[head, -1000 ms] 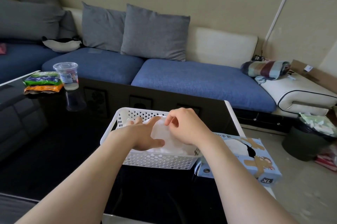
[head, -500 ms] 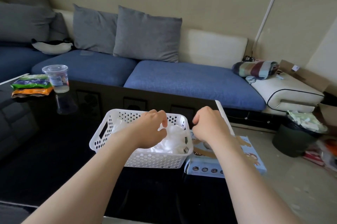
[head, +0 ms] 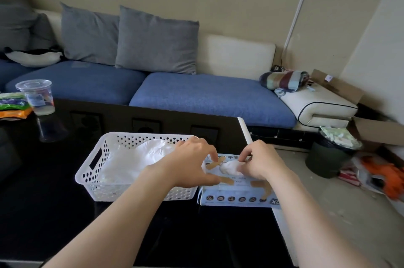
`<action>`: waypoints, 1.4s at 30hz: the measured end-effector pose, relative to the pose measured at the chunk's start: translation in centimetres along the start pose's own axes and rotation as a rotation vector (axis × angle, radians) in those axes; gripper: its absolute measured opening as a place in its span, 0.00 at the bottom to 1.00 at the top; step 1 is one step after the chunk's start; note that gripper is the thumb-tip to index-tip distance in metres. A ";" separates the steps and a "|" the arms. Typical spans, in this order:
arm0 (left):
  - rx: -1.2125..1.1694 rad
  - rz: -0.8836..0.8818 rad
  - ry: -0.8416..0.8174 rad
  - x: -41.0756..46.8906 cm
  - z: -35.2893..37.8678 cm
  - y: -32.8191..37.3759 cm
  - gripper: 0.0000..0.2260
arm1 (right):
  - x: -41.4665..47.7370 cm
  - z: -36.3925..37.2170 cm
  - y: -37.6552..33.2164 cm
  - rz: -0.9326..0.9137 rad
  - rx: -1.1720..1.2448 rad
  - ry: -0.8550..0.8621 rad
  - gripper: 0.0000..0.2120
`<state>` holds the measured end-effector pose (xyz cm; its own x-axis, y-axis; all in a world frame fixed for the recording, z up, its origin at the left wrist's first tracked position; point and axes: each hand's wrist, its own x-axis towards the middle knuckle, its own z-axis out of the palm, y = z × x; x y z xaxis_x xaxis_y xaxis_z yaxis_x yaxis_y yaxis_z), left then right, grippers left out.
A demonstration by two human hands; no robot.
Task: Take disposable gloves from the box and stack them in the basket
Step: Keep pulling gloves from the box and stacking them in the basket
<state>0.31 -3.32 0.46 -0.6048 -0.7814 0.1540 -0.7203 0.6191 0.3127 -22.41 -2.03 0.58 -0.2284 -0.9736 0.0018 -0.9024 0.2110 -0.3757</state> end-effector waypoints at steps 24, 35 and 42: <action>0.090 -0.183 -0.239 2.4 2.3 1.5 0.30 | 1.0 0.8 0.4 -0.346 0.314 0.364 0.14; 0.072 -0.190 -0.247 2.2 2.4 1.2 0.34 | 0.6 -0.8 -0.5 -0.354 0.617 0.677 0.24; 0.051 -0.204 -0.231 2.2 2.2 1.3 0.37 | -0.3 -2.2 -2.1 -0.196 0.836 0.826 0.24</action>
<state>-2.72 -4.06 -0.89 -0.5030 -0.8550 -0.1260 -0.8473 0.4590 0.2673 -21.21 -1.99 3.42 -0.5557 -0.5675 0.6076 -0.5001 -0.3557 -0.7895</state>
